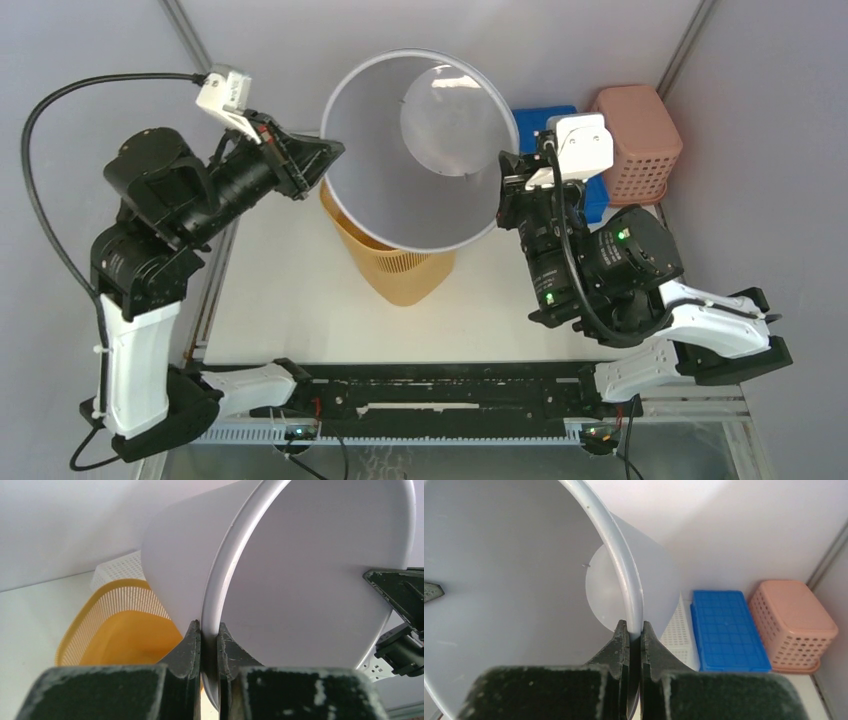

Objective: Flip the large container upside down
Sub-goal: Pick up the container from the container, then place the container at the center of the board.

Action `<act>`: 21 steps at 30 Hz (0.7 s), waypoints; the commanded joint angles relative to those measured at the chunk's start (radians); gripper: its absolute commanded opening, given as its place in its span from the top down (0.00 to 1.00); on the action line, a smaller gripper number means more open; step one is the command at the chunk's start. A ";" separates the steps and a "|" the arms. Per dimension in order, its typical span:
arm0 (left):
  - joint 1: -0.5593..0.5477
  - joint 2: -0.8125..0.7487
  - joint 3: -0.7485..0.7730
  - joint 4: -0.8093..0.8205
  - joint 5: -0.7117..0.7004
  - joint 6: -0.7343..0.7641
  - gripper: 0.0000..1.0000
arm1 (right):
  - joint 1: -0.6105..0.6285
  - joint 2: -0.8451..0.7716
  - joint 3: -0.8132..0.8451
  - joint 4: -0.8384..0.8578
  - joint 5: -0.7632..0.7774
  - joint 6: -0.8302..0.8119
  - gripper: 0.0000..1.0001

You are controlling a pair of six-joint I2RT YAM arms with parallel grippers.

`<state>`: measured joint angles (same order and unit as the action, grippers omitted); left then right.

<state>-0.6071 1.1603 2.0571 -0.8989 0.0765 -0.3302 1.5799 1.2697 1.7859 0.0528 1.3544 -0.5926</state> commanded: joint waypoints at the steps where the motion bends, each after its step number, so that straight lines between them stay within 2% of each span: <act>1: -0.042 0.039 -0.010 0.083 0.020 0.012 0.98 | 0.038 -0.031 0.005 0.024 -0.009 -0.110 1.00; 12: -0.144 0.138 0.001 0.107 0.000 0.026 0.98 | 0.050 -0.062 -0.024 0.018 0.054 -0.110 1.00; 18: -0.187 0.164 -0.008 0.081 -0.010 0.018 0.98 | 0.052 -0.111 -0.054 -0.122 0.106 0.020 1.00; 21: -0.207 0.167 -0.038 0.074 -0.011 0.007 0.98 | 0.052 -0.156 -0.115 -0.134 0.142 0.067 1.00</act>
<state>-0.7746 1.3186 2.0560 -0.8783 0.0261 -0.3367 1.5986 1.1576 1.7237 -0.0185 1.5593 -0.6170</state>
